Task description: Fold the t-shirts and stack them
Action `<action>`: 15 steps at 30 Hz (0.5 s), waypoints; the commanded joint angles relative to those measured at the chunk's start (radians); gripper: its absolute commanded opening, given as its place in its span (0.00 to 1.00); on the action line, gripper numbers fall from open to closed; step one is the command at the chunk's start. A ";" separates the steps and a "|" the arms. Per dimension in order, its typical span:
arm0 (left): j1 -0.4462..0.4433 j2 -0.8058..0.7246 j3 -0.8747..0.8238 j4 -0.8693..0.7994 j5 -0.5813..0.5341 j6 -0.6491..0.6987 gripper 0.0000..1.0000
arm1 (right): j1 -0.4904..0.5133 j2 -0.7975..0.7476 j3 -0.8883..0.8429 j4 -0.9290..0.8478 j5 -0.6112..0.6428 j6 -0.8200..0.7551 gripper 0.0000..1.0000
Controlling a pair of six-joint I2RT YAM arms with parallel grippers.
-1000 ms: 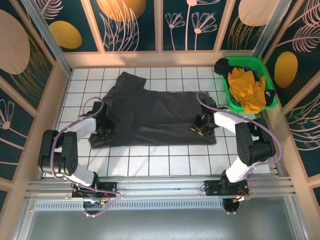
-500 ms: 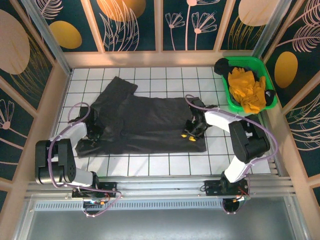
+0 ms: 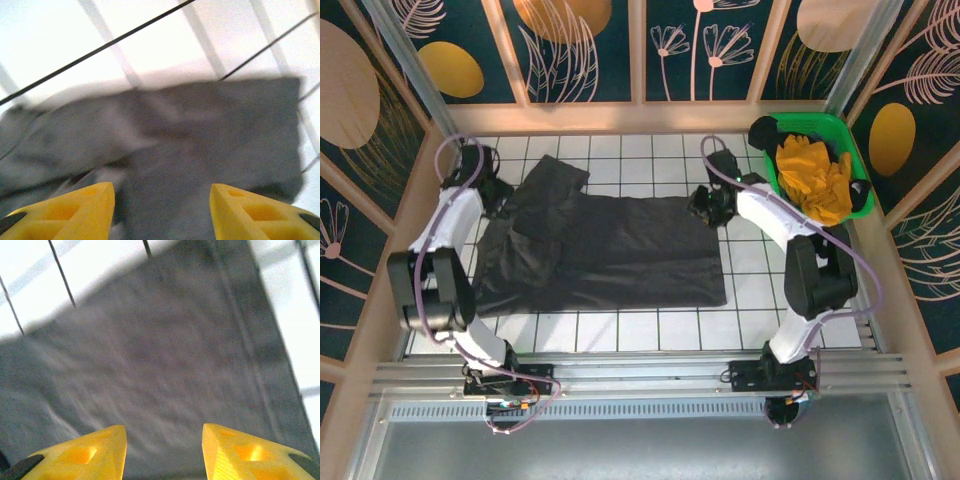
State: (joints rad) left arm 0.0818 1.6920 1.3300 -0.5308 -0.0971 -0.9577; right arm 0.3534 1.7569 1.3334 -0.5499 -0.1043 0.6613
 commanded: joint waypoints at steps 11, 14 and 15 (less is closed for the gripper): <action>-0.020 0.567 0.618 0.190 0.029 0.311 0.47 | -0.115 0.228 0.252 0.134 0.055 -0.068 0.45; -0.025 0.635 0.661 0.242 0.021 0.312 0.49 | -0.120 0.254 0.278 0.118 0.031 -0.081 0.45; -0.027 0.664 0.690 0.240 0.015 0.312 0.50 | -0.122 0.257 0.280 0.116 0.032 -0.084 0.45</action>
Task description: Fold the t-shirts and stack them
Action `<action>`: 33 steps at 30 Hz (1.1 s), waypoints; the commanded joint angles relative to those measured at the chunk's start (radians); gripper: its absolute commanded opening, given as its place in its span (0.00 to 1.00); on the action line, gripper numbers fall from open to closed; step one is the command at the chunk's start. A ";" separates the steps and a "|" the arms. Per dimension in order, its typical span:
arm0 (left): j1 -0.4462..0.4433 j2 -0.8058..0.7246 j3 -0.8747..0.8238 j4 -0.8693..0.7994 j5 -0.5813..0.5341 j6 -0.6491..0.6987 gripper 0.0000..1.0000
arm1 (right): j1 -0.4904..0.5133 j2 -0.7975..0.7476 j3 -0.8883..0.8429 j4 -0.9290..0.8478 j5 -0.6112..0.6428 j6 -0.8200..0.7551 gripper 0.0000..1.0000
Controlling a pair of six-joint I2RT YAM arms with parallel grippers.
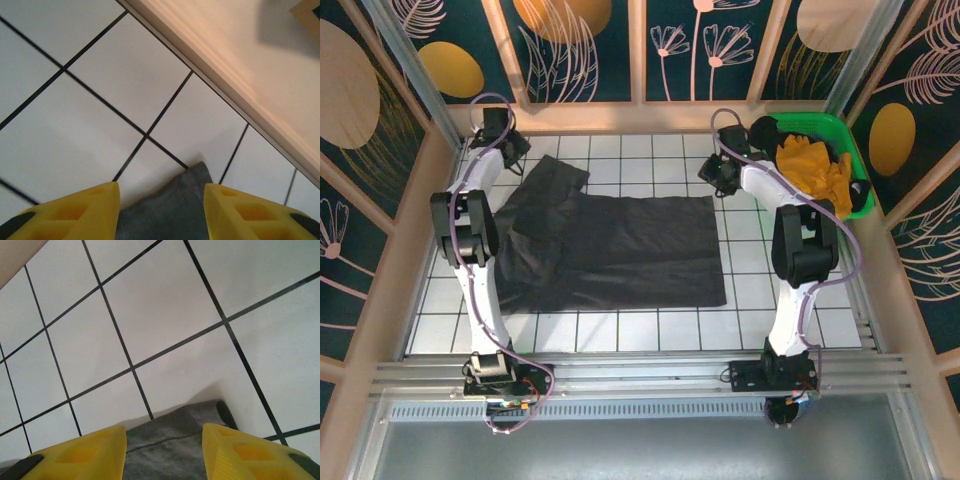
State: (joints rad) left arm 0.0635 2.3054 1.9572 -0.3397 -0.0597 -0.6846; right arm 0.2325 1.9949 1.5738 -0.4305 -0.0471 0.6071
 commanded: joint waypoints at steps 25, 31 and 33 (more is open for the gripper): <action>-0.104 0.382 0.388 -0.078 -0.104 0.018 0.60 | -0.047 -0.041 -0.080 0.045 -0.124 -0.029 0.46; -0.135 0.435 0.456 -0.326 -0.173 0.010 0.58 | -0.052 -0.041 -0.101 0.064 -0.137 -0.020 0.46; -0.136 0.436 0.434 -0.361 -0.162 -0.001 0.57 | -0.054 -0.043 -0.107 0.071 -0.140 -0.018 0.46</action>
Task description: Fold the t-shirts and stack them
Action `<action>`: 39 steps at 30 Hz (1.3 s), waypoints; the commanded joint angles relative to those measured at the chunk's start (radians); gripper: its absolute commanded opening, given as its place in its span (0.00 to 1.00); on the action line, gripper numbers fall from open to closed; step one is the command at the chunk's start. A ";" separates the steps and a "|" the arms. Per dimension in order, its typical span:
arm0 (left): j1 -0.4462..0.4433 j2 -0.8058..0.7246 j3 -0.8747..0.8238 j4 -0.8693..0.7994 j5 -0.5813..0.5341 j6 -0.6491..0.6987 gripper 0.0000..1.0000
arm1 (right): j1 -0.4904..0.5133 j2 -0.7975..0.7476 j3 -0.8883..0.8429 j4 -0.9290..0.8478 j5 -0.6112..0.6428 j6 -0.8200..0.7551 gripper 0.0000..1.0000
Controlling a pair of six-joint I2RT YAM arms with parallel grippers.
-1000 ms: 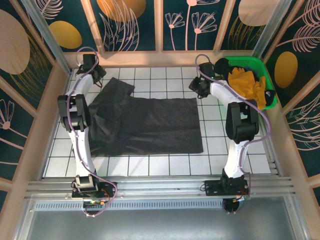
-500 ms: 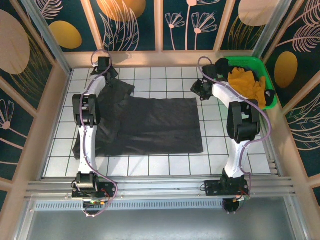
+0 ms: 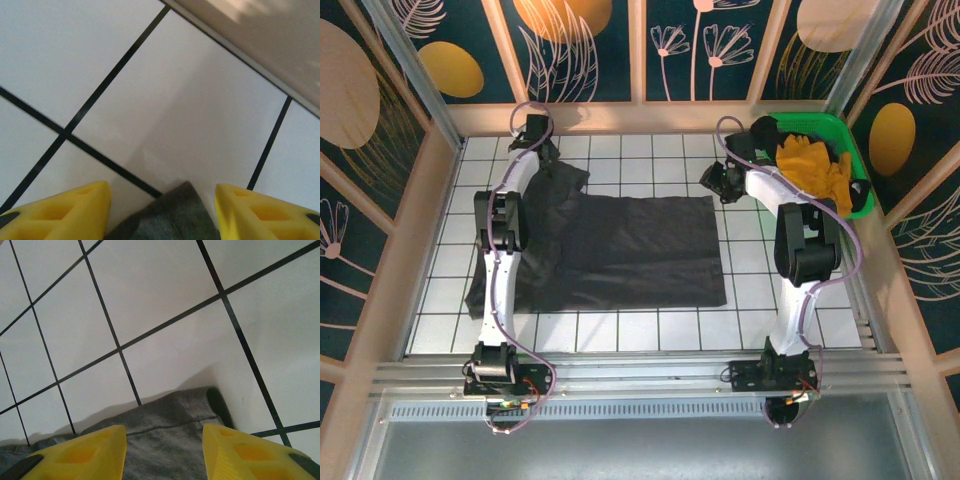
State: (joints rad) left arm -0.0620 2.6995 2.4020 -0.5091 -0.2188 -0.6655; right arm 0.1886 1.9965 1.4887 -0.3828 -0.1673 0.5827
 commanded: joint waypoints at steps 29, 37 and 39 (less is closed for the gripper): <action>-0.032 -0.171 -0.176 -0.244 -0.090 0.010 0.00 | -0.021 0.166 0.142 -0.064 0.134 0.076 0.41; -0.032 -0.252 -0.274 -0.227 -0.090 0.023 0.00 | 0.006 0.228 0.182 -0.107 0.131 0.059 0.35; -0.033 -0.271 -0.292 -0.222 -0.085 0.024 0.00 | 0.011 0.241 0.197 -0.117 0.127 0.056 0.33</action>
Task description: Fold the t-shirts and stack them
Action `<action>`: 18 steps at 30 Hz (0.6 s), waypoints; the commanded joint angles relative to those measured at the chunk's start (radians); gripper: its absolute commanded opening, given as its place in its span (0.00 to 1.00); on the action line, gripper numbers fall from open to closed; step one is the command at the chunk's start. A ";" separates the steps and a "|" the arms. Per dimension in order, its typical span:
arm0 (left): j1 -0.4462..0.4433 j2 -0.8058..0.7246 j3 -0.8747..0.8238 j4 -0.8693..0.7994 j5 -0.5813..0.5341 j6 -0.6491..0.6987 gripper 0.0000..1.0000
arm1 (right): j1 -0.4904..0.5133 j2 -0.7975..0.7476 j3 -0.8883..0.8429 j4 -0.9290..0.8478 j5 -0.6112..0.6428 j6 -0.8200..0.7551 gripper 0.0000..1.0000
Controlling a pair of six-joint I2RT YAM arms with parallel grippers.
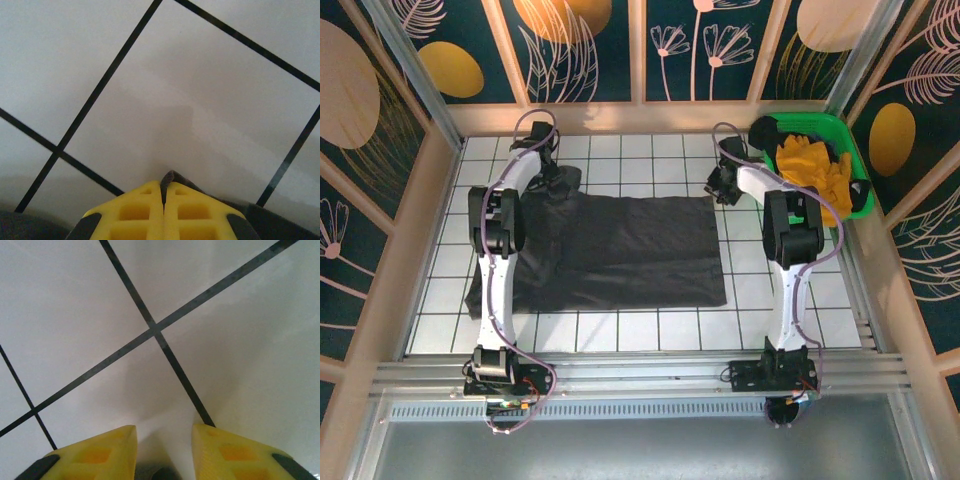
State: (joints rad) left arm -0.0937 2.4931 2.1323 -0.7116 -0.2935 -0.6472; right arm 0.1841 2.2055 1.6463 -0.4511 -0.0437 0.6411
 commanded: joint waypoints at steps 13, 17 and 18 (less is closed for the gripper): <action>-0.001 -0.120 -0.066 -0.016 0.009 0.006 0.00 | 0.049 0.018 0.066 -0.124 0.056 -0.032 0.36; -0.001 -0.116 -0.067 -0.009 0.020 0.006 0.00 | 0.049 0.039 0.061 -0.143 0.073 -0.029 0.33; -0.001 -0.113 -0.065 -0.007 0.021 0.007 0.00 | 0.050 0.043 0.060 -0.143 0.074 -0.031 0.32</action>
State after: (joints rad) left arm -0.0937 2.4100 2.0735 -0.7109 -0.2852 -0.6468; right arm 0.2287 2.2192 1.6844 -0.5434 0.0006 0.6258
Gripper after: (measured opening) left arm 0.047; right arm 0.322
